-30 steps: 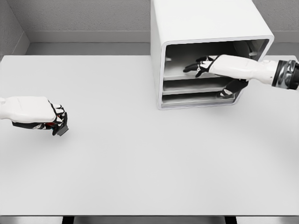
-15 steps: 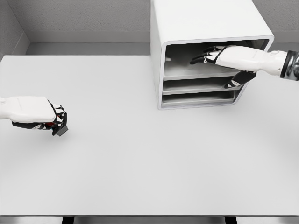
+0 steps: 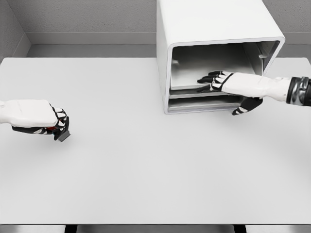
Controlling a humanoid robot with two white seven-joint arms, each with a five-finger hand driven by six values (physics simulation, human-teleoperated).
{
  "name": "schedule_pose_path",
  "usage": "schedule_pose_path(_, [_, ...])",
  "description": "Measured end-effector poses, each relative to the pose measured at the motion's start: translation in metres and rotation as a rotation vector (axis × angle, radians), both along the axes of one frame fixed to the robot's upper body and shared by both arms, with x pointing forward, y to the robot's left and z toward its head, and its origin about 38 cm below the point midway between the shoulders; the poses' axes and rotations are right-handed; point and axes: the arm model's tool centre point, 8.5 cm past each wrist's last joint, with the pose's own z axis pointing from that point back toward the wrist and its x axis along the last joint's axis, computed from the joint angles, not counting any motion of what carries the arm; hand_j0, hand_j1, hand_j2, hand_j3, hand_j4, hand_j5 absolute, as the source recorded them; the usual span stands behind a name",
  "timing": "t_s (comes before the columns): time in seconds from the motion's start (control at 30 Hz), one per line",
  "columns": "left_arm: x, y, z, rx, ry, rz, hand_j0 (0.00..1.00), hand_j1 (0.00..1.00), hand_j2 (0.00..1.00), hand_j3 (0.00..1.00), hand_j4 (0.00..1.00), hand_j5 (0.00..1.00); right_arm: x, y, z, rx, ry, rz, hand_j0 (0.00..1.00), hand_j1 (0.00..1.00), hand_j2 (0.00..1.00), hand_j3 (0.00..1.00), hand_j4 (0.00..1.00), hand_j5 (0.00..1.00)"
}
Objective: Slide open multi-storey tabletop storage cabinets and put open load switch and slide close multi-storey tabletop storage cabinets
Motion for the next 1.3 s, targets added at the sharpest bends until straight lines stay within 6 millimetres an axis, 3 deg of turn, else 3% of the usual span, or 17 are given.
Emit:
schedule_pose_path(0.1, [0.000,0.000,0.001,-0.001,-0.001,0.000,0.35,0.35,0.35,0.35,0.35,0.35,-0.008,0.002,0.019,-0.009,-0.061,0.031,1.00,1.00,1.00,1.00,1.00,1.00])
schedule_pose_path(0.23, [0.001,-0.005,0.007,-0.008,-0.017,-0.016,0.35,0.35,0.35,0.35,0.35,0.35,-0.016,0.003,0.027,-0.013,-0.083,0.049,1.00,1.00,1.00,1.00,1.00,1.00])
schedule_pose_path(0.33, [-0.001,-0.020,0.014,-0.022,-0.037,-0.060,0.35,0.35,0.35,0.35,0.35,0.35,-0.021,-0.001,0.022,-0.021,-0.074,0.048,1.00,1.00,1.00,1.00,1.00,1.00])
schedule_pose_path(0.43, [-0.001,-0.038,0.022,-0.045,-0.063,-0.109,0.35,0.35,0.35,0.35,0.35,0.35,-0.038,-0.017,-0.003,-0.036,-0.007,0.019,1.00,1.00,1.00,1.00,1.00,1.00])
schedule_pose_path(0.53, [0.002,-0.054,0.031,-0.067,-0.091,-0.151,0.35,0.35,0.35,0.35,0.35,0.35,-0.049,-0.022,0.003,-0.030,-0.022,0.052,1.00,1.00,1.00,1.00,1.00,1.00])
schedule_pose_path(0.73, [0.006,-0.070,0.046,-0.100,-0.128,-0.190,0.35,0.35,0.35,0.35,0.35,0.35,-0.049,-0.039,0.023,-0.066,-0.073,-0.009,1.00,1.00,1.00,1.00,1.00,1.00])
schedule_pose_path(1.0, [0.007,-0.073,0.052,-0.121,-0.135,-0.195,0.35,0.35,0.35,0.35,0.35,0.35,-0.048,-0.031,0.035,-0.049,-0.110,0.006,1.00,1.00,1.00,1.00,1.00,1.00])
schedule_pose_path(1.2, [0.007,-0.074,0.052,-0.122,-0.136,-0.195,0.35,0.35,0.35,0.35,0.35,0.35,-0.021,-0.009,0.048,-0.023,-0.139,-0.002,1.00,1.00,1.00,1.00,1.00,1.00])
schedule_pose_path(1.3, [0.007,-0.074,0.053,-0.123,-0.136,-0.195,0.35,0.35,0.35,0.35,0.35,0.35,-0.005,-0.002,0.040,-0.021,-0.111,-0.036,1.00,1.00,1.00,1.00,1.00,1.00])
